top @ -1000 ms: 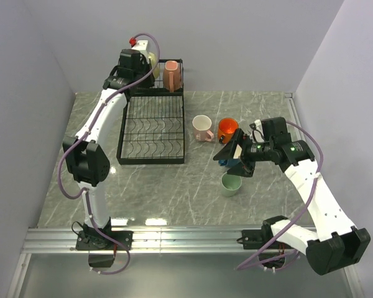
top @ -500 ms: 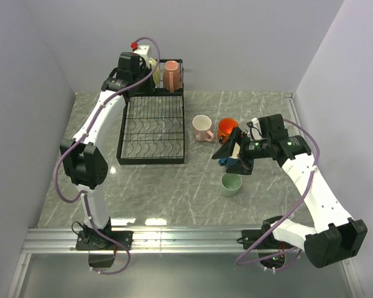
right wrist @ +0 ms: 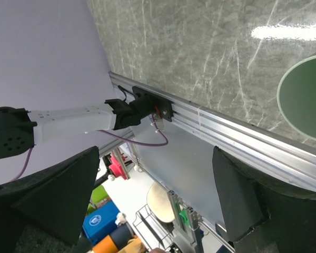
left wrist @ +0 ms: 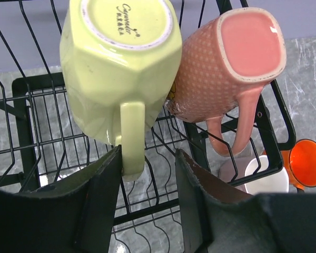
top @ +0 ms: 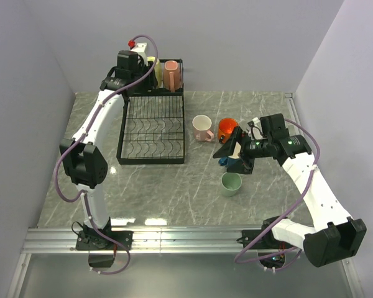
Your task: Load the cups into the dish rack
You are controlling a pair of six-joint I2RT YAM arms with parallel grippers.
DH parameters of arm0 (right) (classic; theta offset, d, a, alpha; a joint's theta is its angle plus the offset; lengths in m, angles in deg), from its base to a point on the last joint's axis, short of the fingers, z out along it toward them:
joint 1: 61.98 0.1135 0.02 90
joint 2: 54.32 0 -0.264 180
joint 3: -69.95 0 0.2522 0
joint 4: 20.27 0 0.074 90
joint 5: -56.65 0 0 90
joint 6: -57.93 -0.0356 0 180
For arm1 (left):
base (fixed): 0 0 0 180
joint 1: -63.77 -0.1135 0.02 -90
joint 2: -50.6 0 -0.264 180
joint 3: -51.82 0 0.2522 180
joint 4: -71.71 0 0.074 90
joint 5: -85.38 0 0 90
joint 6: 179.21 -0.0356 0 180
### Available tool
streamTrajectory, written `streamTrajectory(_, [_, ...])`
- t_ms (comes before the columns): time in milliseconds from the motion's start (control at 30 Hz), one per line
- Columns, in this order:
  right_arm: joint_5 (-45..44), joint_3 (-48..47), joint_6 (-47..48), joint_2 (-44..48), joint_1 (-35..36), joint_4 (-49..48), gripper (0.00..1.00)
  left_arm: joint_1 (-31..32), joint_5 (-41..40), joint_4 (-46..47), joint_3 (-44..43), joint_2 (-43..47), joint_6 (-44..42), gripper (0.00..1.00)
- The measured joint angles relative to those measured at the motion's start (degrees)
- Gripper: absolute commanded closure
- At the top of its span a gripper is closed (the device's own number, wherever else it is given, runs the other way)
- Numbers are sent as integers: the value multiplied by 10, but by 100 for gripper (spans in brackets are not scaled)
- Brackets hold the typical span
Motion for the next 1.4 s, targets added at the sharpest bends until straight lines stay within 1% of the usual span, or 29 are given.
streamTrajectory(100, [3,0,0,-1,0,0,6,0,-3,0,0,0,1,48])
streamTrajectory(267, [7,0,0,-1,0,0,6,-4,-5,0,0,0,14,37])
streamTrajectory(467, [0,-17,15,-27,-2,3,6,-16,-13,-4,0,11,40,31])
streamTrajectory(567, [-18,-46,38,-53,-2,11,6,-20,-22,-4,8,38,50,28])
streamTrajectory(667, [-38,-76,62,-82,-2,18,6,-20,-26,-3,30,86,60,27])
streamTrajectory(800, [-72,-122,96,-132,-2,31,7,-17,-31,13,89,165,75,27])
streamTrajectory(933, [-145,-213,144,-211,17,48,7,0,-33,14,146,223,90,31])
streamTrajectory(1100, [-212,-356,195,-328,63,53,8,58,-35,-3,213,258,109,33])
streamTrajectory(1267, [-277,-483,203,-446,73,57,12,119,-34,-39,264,285,133,36])
streamTrajectory(1400, [-324,-602,203,-550,73,62,17,135,-36,-76,287,328,148,36])
